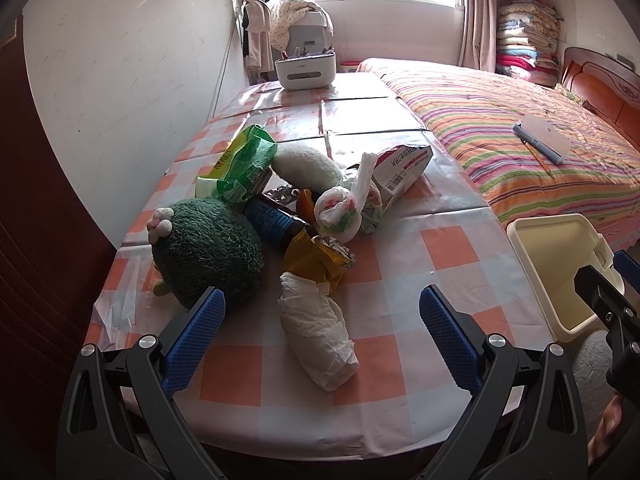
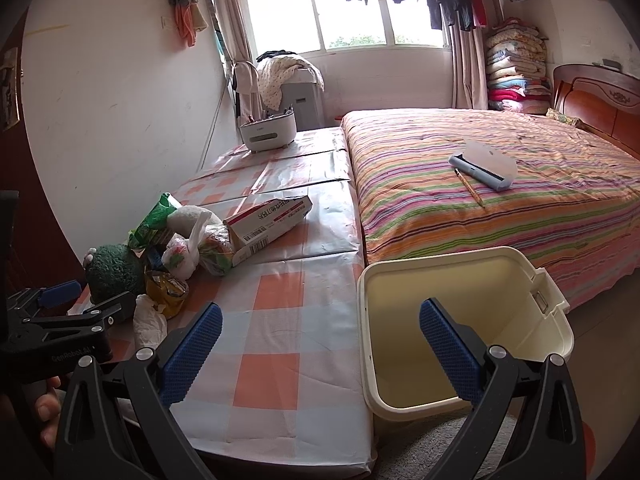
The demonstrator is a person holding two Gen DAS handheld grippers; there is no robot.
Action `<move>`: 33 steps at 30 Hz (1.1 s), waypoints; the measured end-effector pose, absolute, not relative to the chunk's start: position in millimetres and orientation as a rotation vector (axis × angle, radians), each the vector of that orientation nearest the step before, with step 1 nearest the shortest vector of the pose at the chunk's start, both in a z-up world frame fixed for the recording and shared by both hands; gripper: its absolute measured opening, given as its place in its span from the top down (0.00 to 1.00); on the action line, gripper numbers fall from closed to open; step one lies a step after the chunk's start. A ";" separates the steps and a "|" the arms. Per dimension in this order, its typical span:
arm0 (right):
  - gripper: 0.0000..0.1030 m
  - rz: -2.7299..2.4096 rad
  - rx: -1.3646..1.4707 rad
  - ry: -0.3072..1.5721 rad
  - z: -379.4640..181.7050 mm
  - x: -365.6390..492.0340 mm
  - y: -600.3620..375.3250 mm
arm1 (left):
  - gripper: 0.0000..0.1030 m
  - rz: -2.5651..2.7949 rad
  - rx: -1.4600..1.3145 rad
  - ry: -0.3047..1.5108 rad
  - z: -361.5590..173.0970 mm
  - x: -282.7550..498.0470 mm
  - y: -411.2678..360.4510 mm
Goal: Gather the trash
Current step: 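Approach the pile of items on the table with both tools, then grasp the green plush toy with the left tool while the right tool grasps the white tissue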
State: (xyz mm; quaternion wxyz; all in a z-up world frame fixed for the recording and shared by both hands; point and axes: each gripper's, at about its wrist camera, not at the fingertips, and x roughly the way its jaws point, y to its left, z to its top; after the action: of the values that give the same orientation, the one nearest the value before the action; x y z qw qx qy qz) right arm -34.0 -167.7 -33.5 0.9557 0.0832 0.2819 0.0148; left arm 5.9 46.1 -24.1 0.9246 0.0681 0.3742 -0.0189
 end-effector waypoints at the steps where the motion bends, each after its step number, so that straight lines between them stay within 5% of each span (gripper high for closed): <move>1: 0.06 0.031 0.162 0.567 -33.3 -33.8 -167.0 | 0.06 -0.035 0.138 0.769 -24.2 5.9 47.3; 33: 0.06 0.471 0.135 0.710 -58.1 0.8 -62.4 | 0.06 0.156 -0.084 0.820 -21.6 25.5 161.9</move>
State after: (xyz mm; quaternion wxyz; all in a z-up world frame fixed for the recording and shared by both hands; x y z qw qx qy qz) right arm 0.8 -62.4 -58.1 0.9083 0.0653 0.3443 0.2285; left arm 25.5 161.9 -21.6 0.9133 -0.0407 0.3981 0.0756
